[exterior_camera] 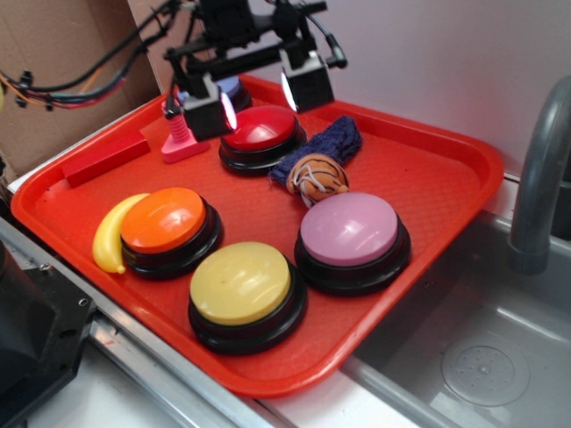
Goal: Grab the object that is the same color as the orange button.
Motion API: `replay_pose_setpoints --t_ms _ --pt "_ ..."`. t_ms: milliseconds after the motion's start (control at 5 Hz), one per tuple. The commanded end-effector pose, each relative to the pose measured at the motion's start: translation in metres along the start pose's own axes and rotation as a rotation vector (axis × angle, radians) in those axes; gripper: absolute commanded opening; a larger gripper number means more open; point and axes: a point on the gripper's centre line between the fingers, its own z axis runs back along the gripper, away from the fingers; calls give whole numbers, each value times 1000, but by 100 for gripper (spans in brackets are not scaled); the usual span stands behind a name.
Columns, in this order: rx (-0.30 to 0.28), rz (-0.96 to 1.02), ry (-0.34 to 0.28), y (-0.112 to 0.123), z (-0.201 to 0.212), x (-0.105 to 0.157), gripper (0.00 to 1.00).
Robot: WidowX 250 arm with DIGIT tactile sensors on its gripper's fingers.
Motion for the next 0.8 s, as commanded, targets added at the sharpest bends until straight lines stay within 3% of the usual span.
replay_pose_setpoints --t_ms 0,400,600 --pt "-17 25 -32 -25 -23 5 100" --pt "21 25 -29 -34 -53 -1 100" --pt "33 45 -94 -33 -57 -8 100"
